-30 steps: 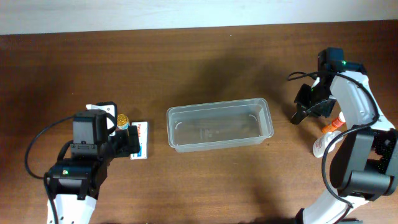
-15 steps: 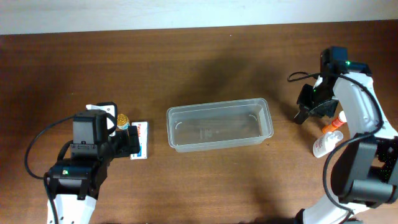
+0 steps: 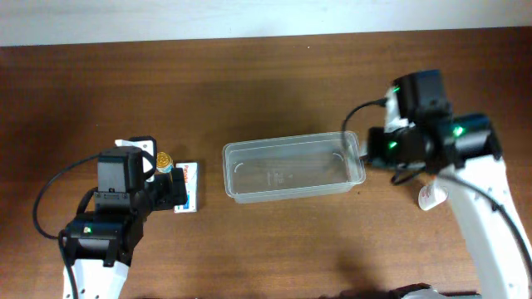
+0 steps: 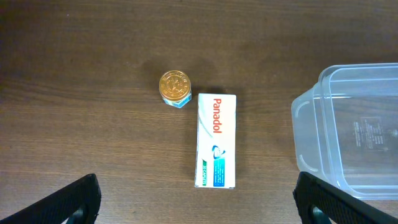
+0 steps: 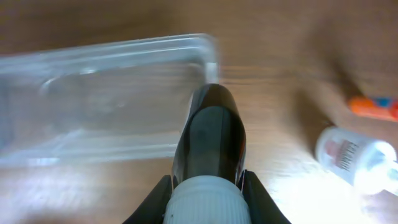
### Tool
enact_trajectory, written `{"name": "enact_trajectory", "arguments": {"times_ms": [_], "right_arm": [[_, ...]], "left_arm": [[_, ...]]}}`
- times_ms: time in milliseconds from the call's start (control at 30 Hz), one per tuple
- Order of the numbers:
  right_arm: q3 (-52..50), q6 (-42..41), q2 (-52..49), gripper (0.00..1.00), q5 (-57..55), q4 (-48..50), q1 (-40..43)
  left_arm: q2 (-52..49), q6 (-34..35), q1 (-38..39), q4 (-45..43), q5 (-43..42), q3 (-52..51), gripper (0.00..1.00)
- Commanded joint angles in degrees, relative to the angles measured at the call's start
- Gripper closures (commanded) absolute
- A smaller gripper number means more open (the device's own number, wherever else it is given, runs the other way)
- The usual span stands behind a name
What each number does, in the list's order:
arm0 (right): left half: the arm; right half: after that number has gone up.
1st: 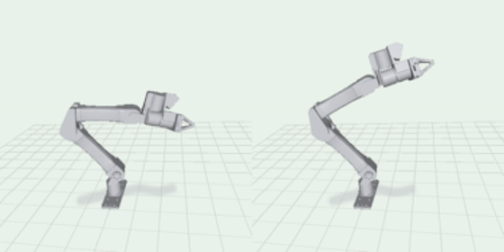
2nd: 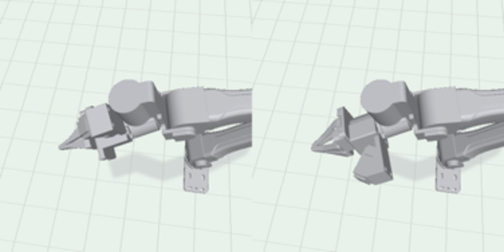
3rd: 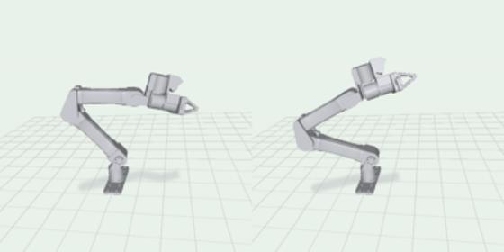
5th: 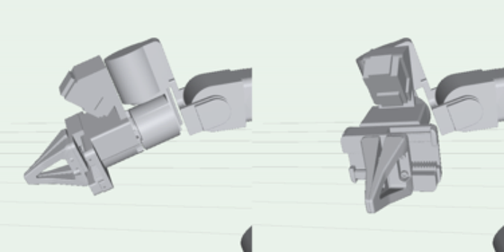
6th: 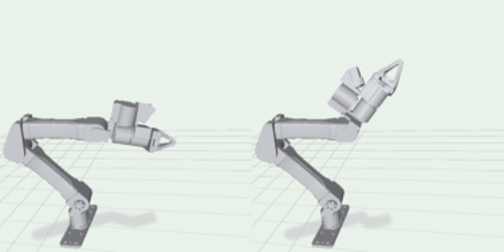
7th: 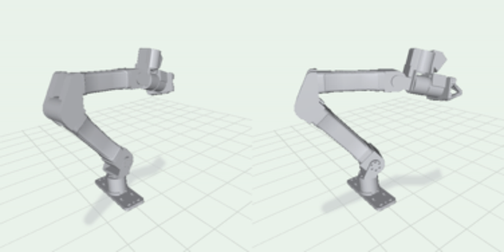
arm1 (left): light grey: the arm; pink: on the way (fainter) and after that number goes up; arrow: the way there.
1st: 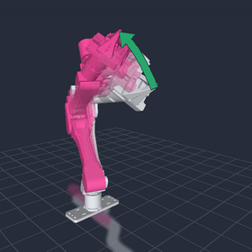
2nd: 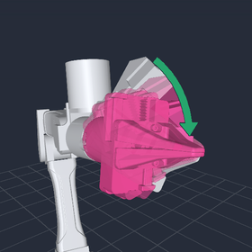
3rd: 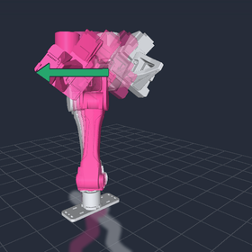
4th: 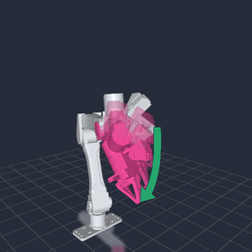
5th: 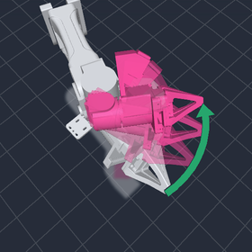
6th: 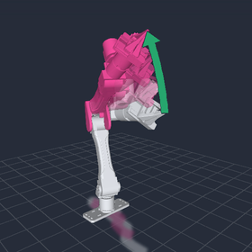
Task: Pack container
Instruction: 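Lift the dark bottle and lower it into the container's right end, then move the right gripper back and grasp the white squeeze bottle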
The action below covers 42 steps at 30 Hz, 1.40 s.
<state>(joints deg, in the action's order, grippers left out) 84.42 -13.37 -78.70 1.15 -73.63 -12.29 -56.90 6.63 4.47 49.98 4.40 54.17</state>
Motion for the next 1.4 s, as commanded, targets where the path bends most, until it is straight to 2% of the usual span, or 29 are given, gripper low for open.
{"name": "enact_trajectory", "arguments": {"times_ms": [0, 133, 333, 600, 667, 767, 800, 867, 1033, 1167, 1200, 1300, 1367], "right_arm": [[0.0, -0.61, -0.96, 0.78, -2.05, 0.76, -5.84], [0.0, -0.59, -8.83, 0.78, -5.49, 2.08, -6.97], [0.0, -0.57, -20.33, 0.78, -5.88, 6.23, -3.91], [0.0, -0.37, -26.4, 0.78, -5.68, 9.57, -2.23], [0.0, -0.39, -26.6, 0.7, -5.7, 9.57, -2.29], [0.0, -0.39, -26.6, 0.68, -5.68, 9.57, -2.29], [0.0, -0.39, -26.6, 0.61, -5.68, 9.55, -2.29], [0.0, -0.39, -26.58, 0.59, -5.53, 9.38, -2.29], [0.63, -0.76, -21.92, 0.53, -5.14, 7.21, -2.19], [3.04, -8.15, -10.91, 0.45, -8.31, 4.55, 1.14], [3.04, -9.84, -6.25, 0.36, -8.31, 4.0, 3.93], [3.04, -10.08, 0.02, 0.28, -8.31, 2.14, 10.51], [3.02, -9.55, 3.02, 0.25, -8.17, -1.42, 18.6]], "left_arm": [[-0.15, -0.68, -0.13, 0.02, -0.61, 1.18, 0.0], [-0.15, -0.68, -0.13, 0.07, -0.61, 1.18, 0.0], [-0.15, -0.68, -0.13, 0.26, -0.61, 1.18, 0.0], [-0.15, -0.68, -0.13, 0.24, -0.61, 1.18, 0.0], [-0.15, -0.68, -0.13, 0.24, -0.61, 1.18, 0.0], [-0.15, -0.68, -0.13, 0.28, -0.61, 1.18, 0.0], [-0.15, -0.68, -0.13, 0.26, -0.61, 1.18, 0.0], [-0.15, -0.68, -0.13, 0.26, -0.61, 1.18, 0.0], [-0.15, -0.68, -0.13, 0.35, -0.61, 1.18, 0.0], [-0.15, -0.68, -0.13, 0.61, -0.61, 1.18, 0.0], [-0.15, -0.68, -0.13, 0.72, -0.61, 1.18, 0.0], [-0.15, -0.68, -0.13, 0.7, -0.61, 1.18, 0.0], [-0.15, -0.68, -0.13, 0.7, -0.61, 1.18, 0.0]]}}
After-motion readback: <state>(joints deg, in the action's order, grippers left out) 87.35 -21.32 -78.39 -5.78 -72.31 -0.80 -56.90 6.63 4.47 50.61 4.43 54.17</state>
